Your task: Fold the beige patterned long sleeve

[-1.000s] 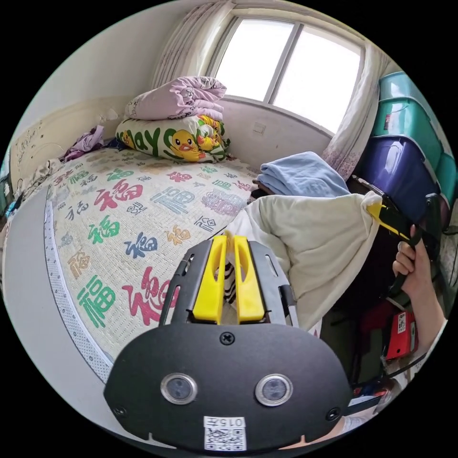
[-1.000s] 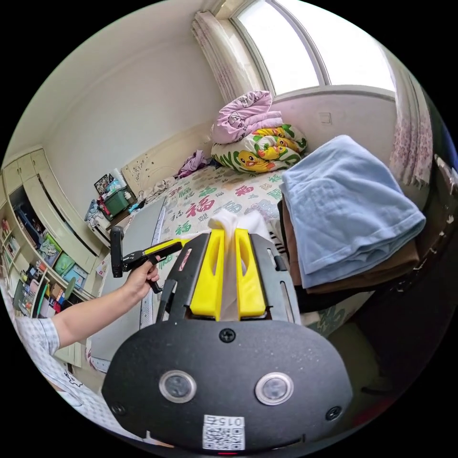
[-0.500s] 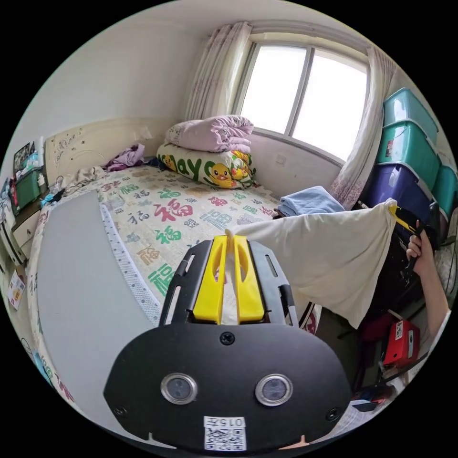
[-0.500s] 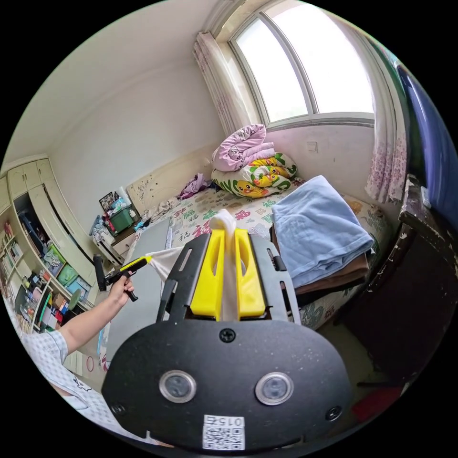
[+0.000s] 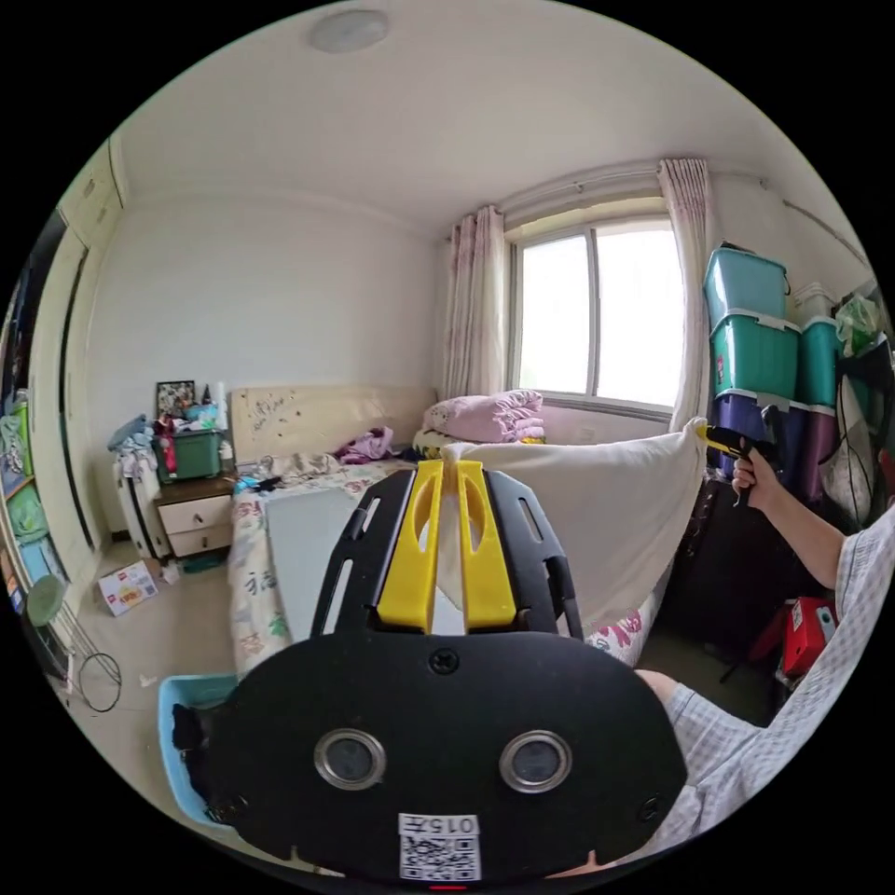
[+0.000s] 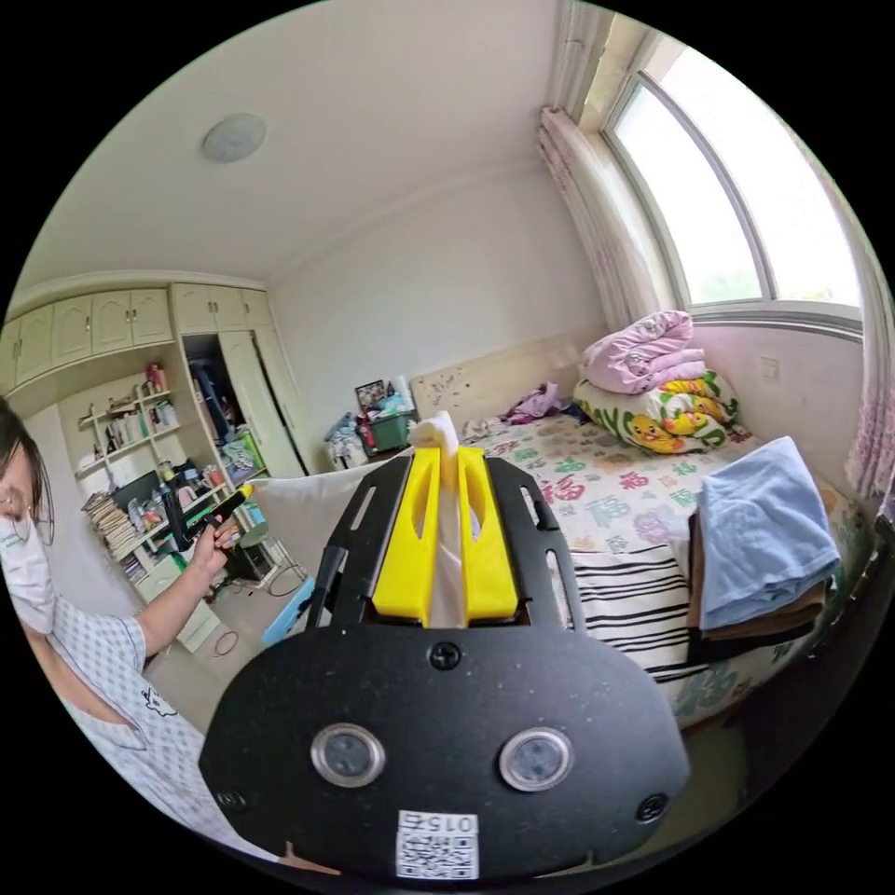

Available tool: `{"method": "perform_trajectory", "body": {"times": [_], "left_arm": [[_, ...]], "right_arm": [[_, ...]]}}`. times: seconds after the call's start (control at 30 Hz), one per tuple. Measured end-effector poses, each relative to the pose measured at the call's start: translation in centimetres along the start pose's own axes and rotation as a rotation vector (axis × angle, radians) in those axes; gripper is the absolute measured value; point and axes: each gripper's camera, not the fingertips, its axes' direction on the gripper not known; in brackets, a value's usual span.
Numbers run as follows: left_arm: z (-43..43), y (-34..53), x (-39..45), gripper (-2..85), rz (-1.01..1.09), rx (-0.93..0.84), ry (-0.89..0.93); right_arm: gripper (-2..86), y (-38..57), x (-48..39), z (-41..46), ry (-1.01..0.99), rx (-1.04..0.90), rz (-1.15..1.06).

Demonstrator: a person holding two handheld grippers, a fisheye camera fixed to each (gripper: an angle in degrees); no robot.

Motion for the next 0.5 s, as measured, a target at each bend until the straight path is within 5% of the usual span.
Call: {"method": "perform_trajectory", "body": {"times": [0.4, 0.5], "left_arm": [[-23.4, 12.7, -2.5, 0.3, -0.143, 0.011, -0.290], [-25.3, 16.8, -2.5, 0.1, -0.162, 0.031, -0.307]], "right_arm": [[0.4, -3.5, -6.3, 10.3, -0.376, -0.078, -0.033], [0.0, -2.6, -8.0, 13.6, -0.290, -0.146, -0.094]]}}
